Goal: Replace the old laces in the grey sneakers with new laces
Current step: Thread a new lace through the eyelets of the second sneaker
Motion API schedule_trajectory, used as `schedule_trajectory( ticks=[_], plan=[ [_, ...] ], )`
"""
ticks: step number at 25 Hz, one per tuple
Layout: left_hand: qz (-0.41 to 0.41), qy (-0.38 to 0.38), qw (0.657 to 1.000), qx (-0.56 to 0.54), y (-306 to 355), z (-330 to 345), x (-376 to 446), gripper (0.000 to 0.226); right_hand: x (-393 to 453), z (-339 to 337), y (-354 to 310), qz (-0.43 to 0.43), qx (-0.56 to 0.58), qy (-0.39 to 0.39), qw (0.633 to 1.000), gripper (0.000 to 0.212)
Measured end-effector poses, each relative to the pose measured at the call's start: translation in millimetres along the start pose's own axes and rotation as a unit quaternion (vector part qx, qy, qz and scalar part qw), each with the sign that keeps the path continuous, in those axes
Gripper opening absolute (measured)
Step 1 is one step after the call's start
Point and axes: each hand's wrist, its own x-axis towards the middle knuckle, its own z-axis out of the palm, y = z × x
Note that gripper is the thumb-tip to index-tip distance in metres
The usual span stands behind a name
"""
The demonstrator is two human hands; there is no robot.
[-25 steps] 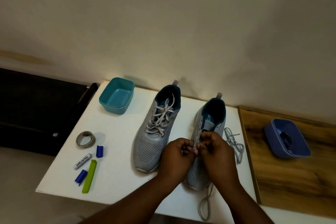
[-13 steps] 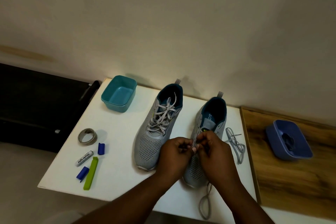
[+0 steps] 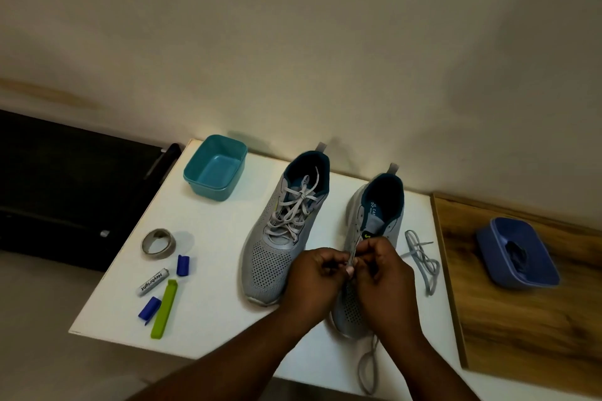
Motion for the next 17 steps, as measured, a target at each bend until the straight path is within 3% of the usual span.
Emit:
schedule_trajectory(
  ticks=[9,13,17],
  plan=[
    [0.002,0.023,0.998,0.052,18.5,-7.4,3.8,0.003,-0.9,-6.5,-2.9,-0.025,-0.048,-0.04,0.998,0.056],
    [0.026,0.011,0.992,0.119,18.9,-7.2,3.4,0.012,-2.1,-3.9,2.4,-0.027,-0.062,-0.05,0.997,0.061],
    [-0.014,-0.009,0.996,0.092,24.2,-6.8,1.8,0.016,1.7,-4.7,1.8,-0.03,-0.126,-0.063,0.99,0.087]
  ],
)
